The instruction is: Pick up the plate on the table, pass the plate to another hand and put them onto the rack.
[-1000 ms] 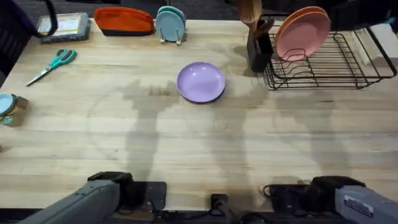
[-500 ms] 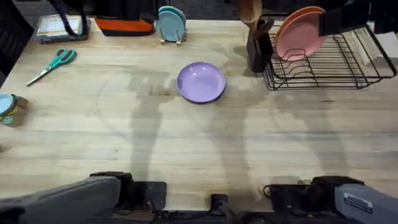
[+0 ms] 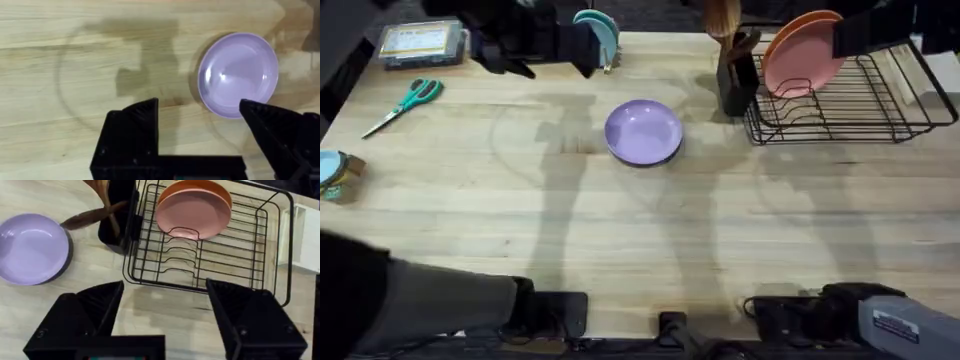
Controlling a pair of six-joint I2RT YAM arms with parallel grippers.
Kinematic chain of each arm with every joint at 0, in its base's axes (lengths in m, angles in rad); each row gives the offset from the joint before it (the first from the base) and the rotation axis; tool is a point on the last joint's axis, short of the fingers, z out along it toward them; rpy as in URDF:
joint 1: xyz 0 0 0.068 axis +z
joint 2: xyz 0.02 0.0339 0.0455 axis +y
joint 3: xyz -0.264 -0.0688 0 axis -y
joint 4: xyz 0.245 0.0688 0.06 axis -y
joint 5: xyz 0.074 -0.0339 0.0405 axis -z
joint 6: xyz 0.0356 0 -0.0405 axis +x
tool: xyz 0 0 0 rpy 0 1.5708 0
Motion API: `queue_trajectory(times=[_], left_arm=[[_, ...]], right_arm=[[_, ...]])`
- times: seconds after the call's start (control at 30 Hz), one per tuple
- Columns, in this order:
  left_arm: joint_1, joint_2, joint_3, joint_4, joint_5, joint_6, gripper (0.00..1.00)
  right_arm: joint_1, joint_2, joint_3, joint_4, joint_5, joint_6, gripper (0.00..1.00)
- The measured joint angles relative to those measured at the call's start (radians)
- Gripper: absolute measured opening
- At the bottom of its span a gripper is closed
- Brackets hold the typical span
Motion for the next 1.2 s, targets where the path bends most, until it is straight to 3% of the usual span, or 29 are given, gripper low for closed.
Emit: queue_trajectory(times=[0.47,0.87,1.2], left_arm=[[-0.128,0.190,0.000,0.022,0.002,-0.004,0.994],[-0.156,0.310,0.000,0.090,-0.026,-0.004,0.996],[-0.191,0.392,0.000,0.114,-0.104,-0.004,0.995]], right_arm=[[0.000,0.000,0.000,0.000,0.000,0.000,0.994],[0.000,0.000,0.000,0.000,0.000,-0.003,0.994],[0.000,0.000,0.000,0.000,0.000,-0.003,0.994]])
